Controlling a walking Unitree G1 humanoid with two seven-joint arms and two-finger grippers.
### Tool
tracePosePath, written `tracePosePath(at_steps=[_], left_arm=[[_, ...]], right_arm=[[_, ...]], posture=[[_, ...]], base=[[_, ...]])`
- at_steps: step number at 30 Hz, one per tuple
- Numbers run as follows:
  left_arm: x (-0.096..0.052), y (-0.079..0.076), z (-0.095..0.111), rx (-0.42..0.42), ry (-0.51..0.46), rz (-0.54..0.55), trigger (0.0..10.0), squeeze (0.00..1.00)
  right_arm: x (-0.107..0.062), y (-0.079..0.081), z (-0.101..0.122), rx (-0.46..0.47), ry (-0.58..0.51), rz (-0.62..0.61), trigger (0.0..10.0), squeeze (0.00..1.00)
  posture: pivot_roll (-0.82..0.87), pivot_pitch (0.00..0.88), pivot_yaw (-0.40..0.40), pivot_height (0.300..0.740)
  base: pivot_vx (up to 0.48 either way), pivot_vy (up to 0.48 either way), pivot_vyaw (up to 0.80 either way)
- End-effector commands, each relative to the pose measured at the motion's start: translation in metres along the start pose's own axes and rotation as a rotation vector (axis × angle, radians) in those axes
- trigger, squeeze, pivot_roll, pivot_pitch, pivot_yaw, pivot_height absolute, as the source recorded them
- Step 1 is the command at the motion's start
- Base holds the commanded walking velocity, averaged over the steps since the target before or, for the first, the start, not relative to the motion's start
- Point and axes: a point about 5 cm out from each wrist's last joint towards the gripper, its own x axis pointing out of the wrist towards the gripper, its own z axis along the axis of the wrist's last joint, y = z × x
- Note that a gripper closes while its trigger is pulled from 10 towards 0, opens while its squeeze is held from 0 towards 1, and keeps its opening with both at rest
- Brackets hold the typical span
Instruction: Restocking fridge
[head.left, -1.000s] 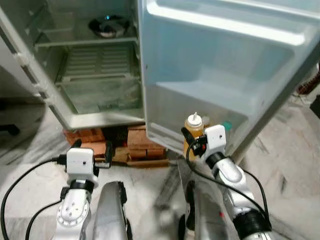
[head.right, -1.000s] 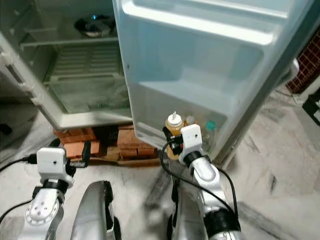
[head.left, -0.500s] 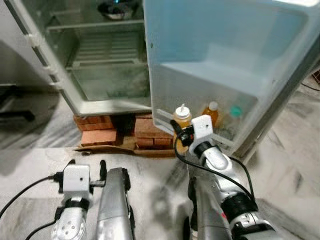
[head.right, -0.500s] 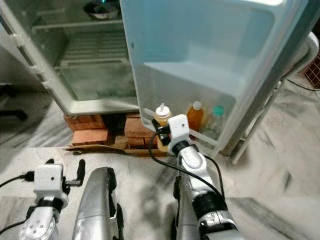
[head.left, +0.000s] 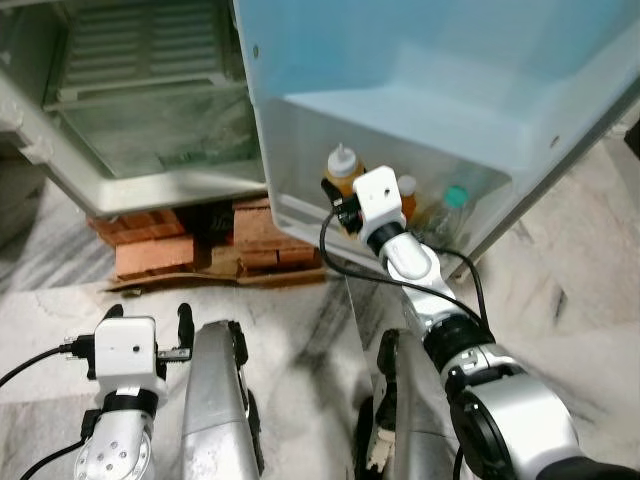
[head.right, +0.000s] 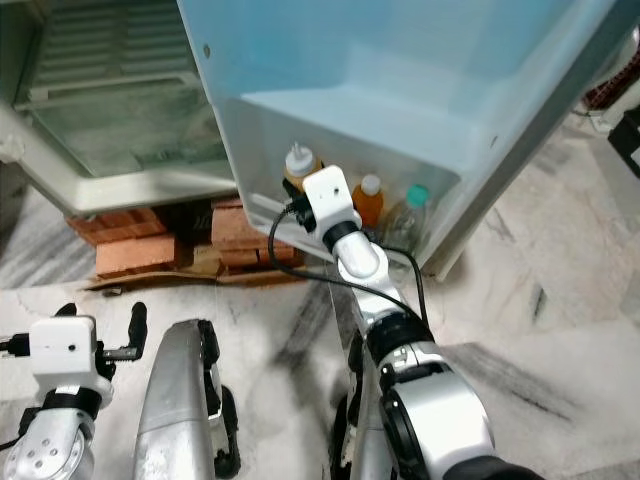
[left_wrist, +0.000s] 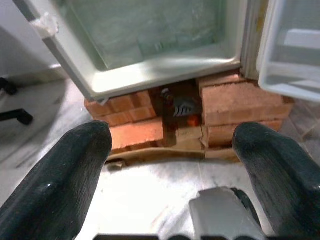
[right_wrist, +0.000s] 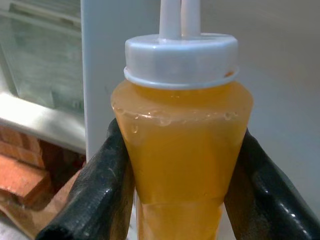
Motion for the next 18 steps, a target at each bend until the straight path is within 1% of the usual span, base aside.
tracePosePath(at_steps=[1, 2, 5, 6, 8, 14, 15, 16, 18], left_arm=[[-0.0052, 0.0003, -0.0008, 0.006, 0.025, 0.003, 10.0, 0.0], [-0.0049, 0.0003, -0.0001, 0.006, 0.025, 0.002, 10.0, 0.0], [-0.0042, 0.0007, 0.0006, 0.006, 0.024, 0.0, 10.0, 0.0], [-0.004, 0.0009, 0.001, 0.006, 0.025, -0.001, 10.0, 0.0], [-0.0032, 0.0011, 0.002, 0.01, 0.026, -0.005, 10.0, 0.0], [-0.0052, 0.0021, 0.0035, 0.031, 0.026, -0.015, 10.0, 0.0], [-0.0052, 0.0021, 0.0035, 0.031, 0.026, -0.015, 10.0, 0.0], [-0.006, 0.0023, 0.0037, 0.033, 0.028, -0.016, 10.0, 0.0], [-0.0072, 0.0022, 0.004, 0.033, 0.028, -0.017, 10.0, 0.0]], right_arm=[[0.0031, 0.0029, 0.0045, -0.017, -0.027, -0.011, 10.0, 0.0], [0.0042, 0.0019, 0.0072, -0.04, -0.042, -0.019, 10.0, 0.0], [0.0046, 0.0019, 0.0089, -0.056, -0.057, -0.017, 10.0, 0.0], [0.0039, 0.0027, 0.0087, -0.073, -0.065, -0.009, 10.0, 0.0], [0.0013, 0.0046, 0.0084, -0.077, -0.094, 0.016, 10.0, 0.0], [-0.0025, 0.0028, 0.0073, -0.215, -0.126, 0.023, 10.0, 0.0], [-0.0025, 0.0028, 0.0073, -0.215, -0.126, 0.023, 10.0, 0.0], [-0.0025, 0.0022, 0.0103, -0.262, -0.156, 0.017, 10.0, 0.0], [-0.0016, 0.0033, 0.0126, -0.268, -0.17, 0.021, 10.0, 0.0]], posture=[[0.17, 0.333, -0.02, 0.538], [0.17, 0.333, -0.02, 0.538], [0.17, 0.335, -0.017, 0.538], [0.17, 0.335, -0.017, 0.538], [0.18, 0.338, -0.013, 0.538], [0.19, 0.341, -0.01, 0.538], [0.19, 0.341, -0.01, 0.538], [0.2, 0.342, -0.01, 0.538], [0.2, 0.343, -0.011, 0.538]], base=[[0.0, 0.0, 0.0], [0.0, 0.0, 0.0], [0.0, 0.0, 0.0], [0.0, 0.0, 0.0], [0.0, 0.0, 0.0], [0.0, 0.0, 0.0], [0.0, 0.0, 0.0], [0.0, 0.0, 0.0], [0.0, 0.0, 0.0]])
